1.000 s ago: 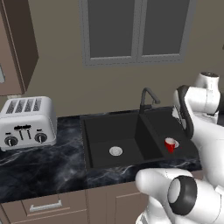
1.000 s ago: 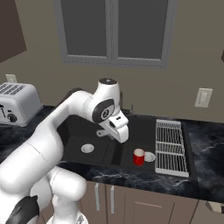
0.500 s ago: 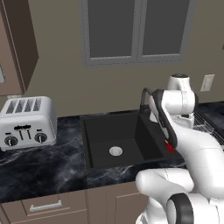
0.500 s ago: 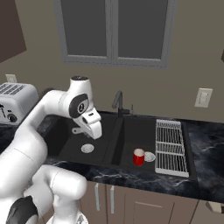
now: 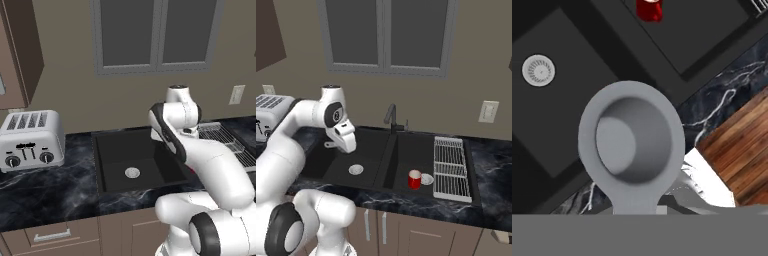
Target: Move any existing items from the left basin to the right basin for drying. Then move the measuring cup from the counter to the left basin of the sink for washing.
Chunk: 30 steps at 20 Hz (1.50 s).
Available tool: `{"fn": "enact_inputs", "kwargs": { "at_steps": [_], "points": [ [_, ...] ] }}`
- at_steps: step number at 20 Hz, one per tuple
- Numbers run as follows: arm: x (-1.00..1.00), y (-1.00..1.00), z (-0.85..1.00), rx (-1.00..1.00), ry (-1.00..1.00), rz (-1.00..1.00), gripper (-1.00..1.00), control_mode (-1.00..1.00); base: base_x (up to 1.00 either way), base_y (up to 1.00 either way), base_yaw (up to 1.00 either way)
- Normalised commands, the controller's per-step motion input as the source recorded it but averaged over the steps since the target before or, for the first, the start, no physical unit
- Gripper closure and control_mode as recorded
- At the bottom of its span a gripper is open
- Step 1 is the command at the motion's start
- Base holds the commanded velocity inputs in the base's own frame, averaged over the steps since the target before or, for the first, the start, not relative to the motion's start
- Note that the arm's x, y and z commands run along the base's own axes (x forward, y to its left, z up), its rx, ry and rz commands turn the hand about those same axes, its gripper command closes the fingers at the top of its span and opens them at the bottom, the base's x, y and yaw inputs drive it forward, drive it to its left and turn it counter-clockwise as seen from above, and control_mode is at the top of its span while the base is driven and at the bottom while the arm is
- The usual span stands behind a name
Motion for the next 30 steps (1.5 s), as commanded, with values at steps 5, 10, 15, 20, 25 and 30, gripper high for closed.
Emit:
{"fn": "enact_inputs", "kwargs": {
  "at_steps": [5, 10, 15, 20, 25, 30],
  "points": [
    [0.44, 0.43, -0.18, 0.00, 0.07, 0.01, 1.00, -1.00, 0.00, 0.00, 0.00],
    [0.42, 0.31, -0.26, 0.00, 0.07, 0.01, 1.00, -1.00, 0.00, 0.00, 0.00],
    [0.43, 0.25, -0.33, 0.00, 0.08, 0.01, 1.00, -1.00, 0.00, 0.00, 0.00],
    [0.40, 0.16, -0.36, 0.00, 0.08, 0.01, 1.00, -1.00, 0.00, 0.00, 0.00],
    [0.32, 0.12, -0.36, 0.00, 0.07, 0.01, 1.00, -1.00, 0.00, 0.00, 0.00],
    [0.22, 0.06, -0.36, 0.00, 0.06, 0.00, 1.00, -1.00, 0.00, 0.00, 0.00]
  ]
}}
